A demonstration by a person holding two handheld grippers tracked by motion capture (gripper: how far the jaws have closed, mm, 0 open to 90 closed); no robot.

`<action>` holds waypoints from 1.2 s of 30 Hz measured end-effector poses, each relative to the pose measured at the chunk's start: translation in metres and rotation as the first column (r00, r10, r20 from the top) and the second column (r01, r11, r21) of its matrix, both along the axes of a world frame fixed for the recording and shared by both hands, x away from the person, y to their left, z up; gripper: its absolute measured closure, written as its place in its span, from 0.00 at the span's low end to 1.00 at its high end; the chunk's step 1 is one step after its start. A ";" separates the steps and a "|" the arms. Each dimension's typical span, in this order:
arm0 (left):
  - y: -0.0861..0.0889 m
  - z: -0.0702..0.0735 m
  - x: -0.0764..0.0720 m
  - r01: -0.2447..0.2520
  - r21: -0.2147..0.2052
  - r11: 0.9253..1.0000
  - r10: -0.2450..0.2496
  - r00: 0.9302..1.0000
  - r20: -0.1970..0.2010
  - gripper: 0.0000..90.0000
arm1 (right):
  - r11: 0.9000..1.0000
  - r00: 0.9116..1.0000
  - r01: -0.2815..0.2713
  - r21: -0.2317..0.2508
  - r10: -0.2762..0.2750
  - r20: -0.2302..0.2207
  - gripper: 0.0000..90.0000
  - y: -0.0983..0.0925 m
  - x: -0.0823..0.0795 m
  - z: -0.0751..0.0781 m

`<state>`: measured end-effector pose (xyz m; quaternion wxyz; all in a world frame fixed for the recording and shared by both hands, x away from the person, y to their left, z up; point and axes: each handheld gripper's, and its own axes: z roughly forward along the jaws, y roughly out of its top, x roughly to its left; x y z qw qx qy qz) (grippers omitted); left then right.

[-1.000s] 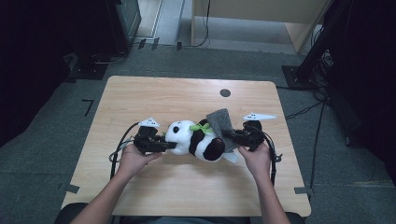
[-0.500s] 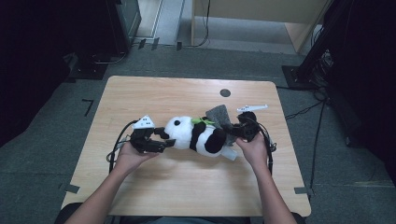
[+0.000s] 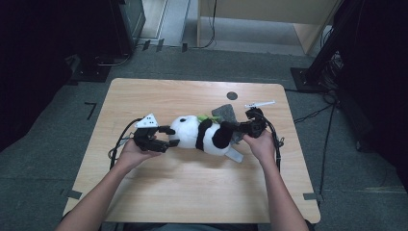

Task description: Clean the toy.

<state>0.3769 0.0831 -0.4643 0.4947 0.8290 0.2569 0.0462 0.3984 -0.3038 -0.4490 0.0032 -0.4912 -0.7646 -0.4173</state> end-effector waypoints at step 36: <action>-0.025 -0.023 0.025 -0.126 -0.071 0.990 0.131 0.988 0.085 0.07 | 0.997 0.997 0.072 -0.012 -0.072 -0.036 0.88 0.008 0.031 -0.012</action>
